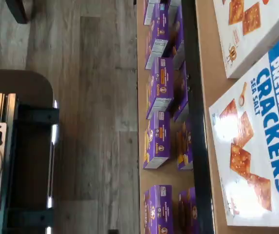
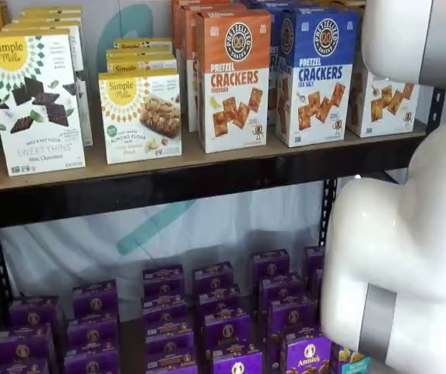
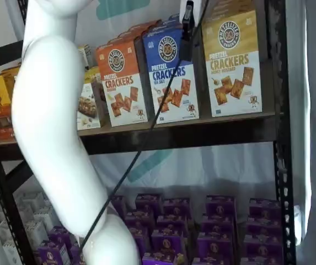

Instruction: Retrieve the yellow and white box located on the top shelf, the sixth one from the left

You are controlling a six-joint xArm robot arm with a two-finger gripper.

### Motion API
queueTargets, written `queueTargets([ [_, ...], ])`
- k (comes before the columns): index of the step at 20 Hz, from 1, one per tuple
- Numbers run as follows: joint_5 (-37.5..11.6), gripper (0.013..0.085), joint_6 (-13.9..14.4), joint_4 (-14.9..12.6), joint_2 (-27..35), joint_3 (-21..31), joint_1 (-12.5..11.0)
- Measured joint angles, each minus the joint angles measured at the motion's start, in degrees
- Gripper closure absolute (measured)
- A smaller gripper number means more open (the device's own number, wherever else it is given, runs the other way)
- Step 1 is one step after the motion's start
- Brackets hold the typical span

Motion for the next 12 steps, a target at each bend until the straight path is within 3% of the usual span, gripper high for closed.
queueTargets([
  [1, -0.26, 0.013, -0.06, -0.98, -0.21, 0.15, 0.47],
  [2, -1.23, 0.013, -0.21, -4.23, -1.27, 1.1, 2.2],
  [4, -2.04, 0.013, -0.08, -6.35, -2.86, 2.82, 3.47],
  [9, -3.37, 0.013, 0.29, -6.2, -5.17, 5.43, 3.84],
  [12, -3.4, 0.013, 0.49, -3.36, -5.33, 4.96, 2.46],
])
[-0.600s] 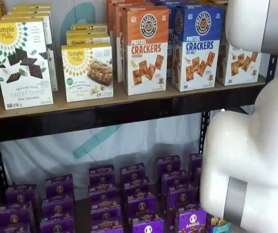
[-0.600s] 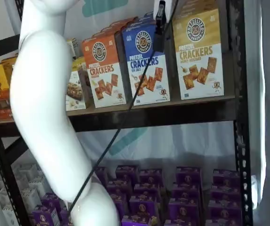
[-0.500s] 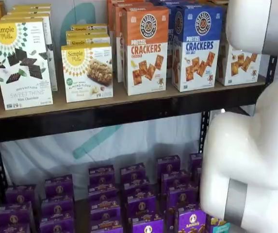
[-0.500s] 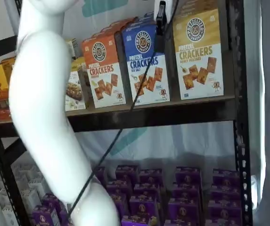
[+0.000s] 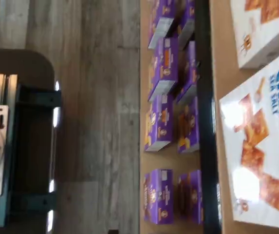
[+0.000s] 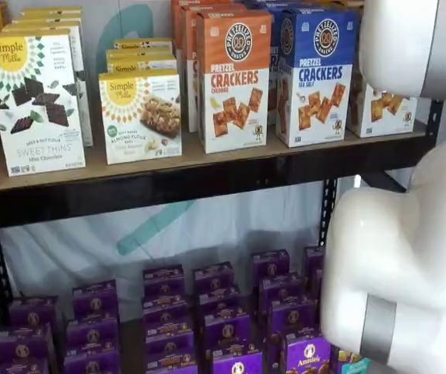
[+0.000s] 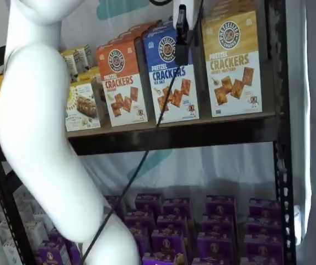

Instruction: Retrieve the yellow and white box located on the top shelf, the sixth one from the left

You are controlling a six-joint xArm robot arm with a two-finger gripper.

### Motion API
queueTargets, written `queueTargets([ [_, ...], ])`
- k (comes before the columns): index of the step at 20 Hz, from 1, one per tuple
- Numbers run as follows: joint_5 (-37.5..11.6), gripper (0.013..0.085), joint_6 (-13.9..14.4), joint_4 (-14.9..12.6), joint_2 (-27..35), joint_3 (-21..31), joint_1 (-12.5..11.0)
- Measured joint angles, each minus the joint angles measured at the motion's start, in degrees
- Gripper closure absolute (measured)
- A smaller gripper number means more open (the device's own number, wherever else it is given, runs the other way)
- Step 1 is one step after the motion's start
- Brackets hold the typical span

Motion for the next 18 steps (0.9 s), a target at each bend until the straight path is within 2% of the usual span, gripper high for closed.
queueTargets([
  [3, -0.72, 0.013, 0.3, 4.28, -0.25, -0.15, -1.99],
  [6, -2.12, 0.013, 0.85, 9.84, -0.46, -0.14, -4.43],
  [8, -4.55, 0.013, 1.22, 14.34, -1.13, 0.99, -6.18],
  [11, -10.14, 0.013, 0.86, 17.85, -2.88, 3.94, -6.93],
  [14, -13.52, 0.013, 0.53, 18.23, -2.47, 3.96, -6.33],
  [18, -15.1, 0.013, 0.3, 16.19, 0.22, 1.14, -4.89],
])
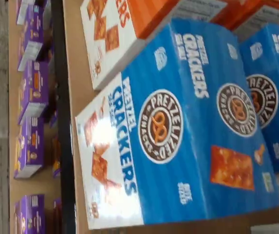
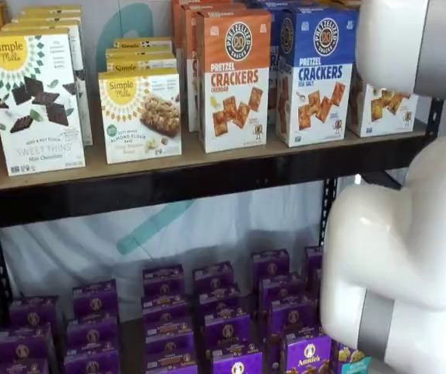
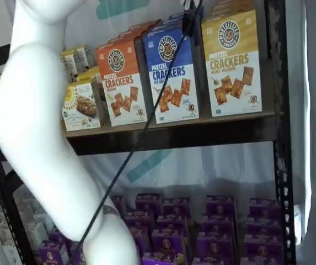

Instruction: Retrieve the yellow and white box located on the top shelf, the sixth one from the left

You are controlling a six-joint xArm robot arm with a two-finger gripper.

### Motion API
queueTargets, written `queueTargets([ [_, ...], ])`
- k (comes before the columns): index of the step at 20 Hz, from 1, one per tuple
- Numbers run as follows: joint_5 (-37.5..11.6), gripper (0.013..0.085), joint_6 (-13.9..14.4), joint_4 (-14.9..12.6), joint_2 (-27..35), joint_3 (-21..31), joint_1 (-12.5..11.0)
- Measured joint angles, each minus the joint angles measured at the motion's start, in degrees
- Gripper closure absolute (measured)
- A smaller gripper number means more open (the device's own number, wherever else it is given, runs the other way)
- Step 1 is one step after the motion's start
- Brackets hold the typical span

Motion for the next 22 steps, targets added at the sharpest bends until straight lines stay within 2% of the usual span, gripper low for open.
queueTargets([
  [3, -0.09, 0.013, -0.03, -1.53, 2.43, -2.86, 0.75],
  [6, 1.74, 0.013, -0.05, -4.75, 5.88, -7.27, 1.79],
  [9, 2.31, 0.013, -0.32, -6.56, 8.56, -9.92, 2.32],
  [16, 0.09, 0.013, -0.32, -7.63, 10.5, -10.74, 3.64],
  [22, -0.51, 0.013, 0.48, -9.91, 11.56, -11.73, 5.61],
])
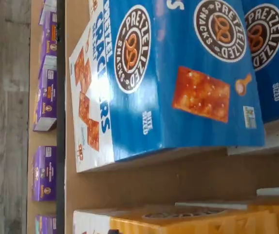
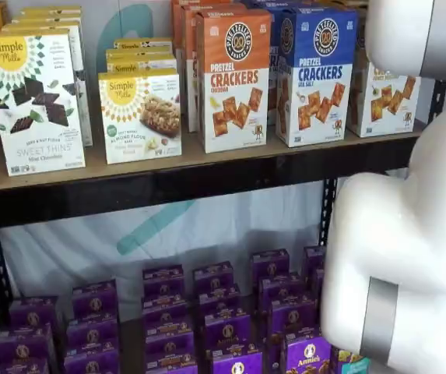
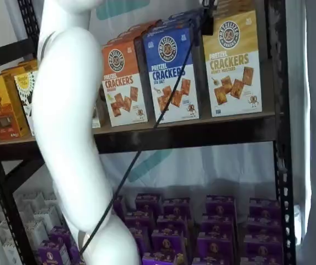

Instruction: Retrieve the yellow and white box located on the top shelf, the sixth one from the left

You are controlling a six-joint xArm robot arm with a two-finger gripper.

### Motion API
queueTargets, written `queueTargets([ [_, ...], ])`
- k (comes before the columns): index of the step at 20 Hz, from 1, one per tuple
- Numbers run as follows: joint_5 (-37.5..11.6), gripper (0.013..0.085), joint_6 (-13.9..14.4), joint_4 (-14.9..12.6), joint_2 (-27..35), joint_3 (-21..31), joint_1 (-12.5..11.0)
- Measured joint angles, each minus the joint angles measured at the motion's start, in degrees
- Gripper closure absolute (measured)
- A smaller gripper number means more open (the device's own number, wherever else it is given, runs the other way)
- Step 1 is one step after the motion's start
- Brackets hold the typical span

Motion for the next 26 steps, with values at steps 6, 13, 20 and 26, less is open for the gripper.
queueTargets([
  [6, 0.76, 0.013, 0.66, -3.42, 0.72, -0.55, 2.0],
  [13, 2.8, 0.013, 1.66, -2.96, 1.94, -2.2, 2.24],
  [20, 2.23, 0.013, 1.93, -2.88, 2.84, -3.93, 2.47],
  [26, -1.27, 0.013, 1.22, -4.35, 2.04, -1.22, 3.4],
])
